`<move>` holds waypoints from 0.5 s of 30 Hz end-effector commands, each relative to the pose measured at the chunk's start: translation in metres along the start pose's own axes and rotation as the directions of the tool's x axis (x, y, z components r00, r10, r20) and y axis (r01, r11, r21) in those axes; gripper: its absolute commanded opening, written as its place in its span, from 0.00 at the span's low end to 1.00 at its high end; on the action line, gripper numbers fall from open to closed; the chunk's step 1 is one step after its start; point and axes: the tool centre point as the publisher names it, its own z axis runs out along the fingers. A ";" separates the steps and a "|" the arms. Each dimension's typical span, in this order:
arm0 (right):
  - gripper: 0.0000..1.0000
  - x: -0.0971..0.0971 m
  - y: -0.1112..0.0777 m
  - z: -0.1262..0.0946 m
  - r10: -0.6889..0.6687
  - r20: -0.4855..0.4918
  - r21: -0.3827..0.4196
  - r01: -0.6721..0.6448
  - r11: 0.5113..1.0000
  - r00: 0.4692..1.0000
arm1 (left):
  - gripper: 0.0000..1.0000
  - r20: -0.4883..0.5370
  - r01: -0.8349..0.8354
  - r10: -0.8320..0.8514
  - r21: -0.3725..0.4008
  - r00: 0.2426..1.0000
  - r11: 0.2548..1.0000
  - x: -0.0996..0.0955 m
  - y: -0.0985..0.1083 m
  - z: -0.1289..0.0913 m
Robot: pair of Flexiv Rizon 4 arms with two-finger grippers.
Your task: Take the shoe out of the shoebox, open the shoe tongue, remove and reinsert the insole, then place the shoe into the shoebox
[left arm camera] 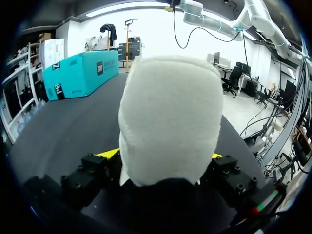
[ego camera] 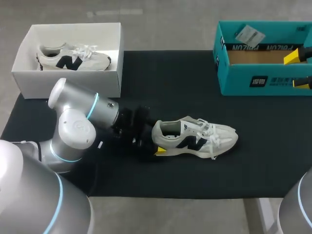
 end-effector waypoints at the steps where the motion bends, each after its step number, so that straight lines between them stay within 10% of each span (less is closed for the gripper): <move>1: 1.00 0.000 0.000 0.001 0.001 0.003 0.001 -0.001 1.000 1.000 | 1.00 -0.001 0.004 -0.004 -0.007 1.000 1.000 -0.004 0.002 0.008; 3: 1.00 0.000 0.000 0.001 0.001 0.003 0.001 -0.001 1.000 1.000 | 1.00 0.001 0.006 -0.006 -0.005 1.000 1.000 -0.005 0.002 0.009; 5: 1.00 0.000 0.000 0.001 0.001 0.003 0.001 -0.001 1.000 1.000 | 0.49 0.002 0.007 -0.007 -0.003 1.000 1.000 -0.004 0.002 0.010; 9: 1.00 0.000 0.000 0.001 0.001 0.003 0.001 -0.001 1.000 1.000 | 0.00 -0.003 0.007 -0.007 -0.005 1.000 1.000 -0.004 0.003 0.010; 15: 1.00 0.000 0.000 0.001 0.001 0.003 0.001 -0.001 1.000 1.000 | 0.00 -0.021 0.010 -0.010 0.001 1.000 1.000 -0.003 0.003 0.007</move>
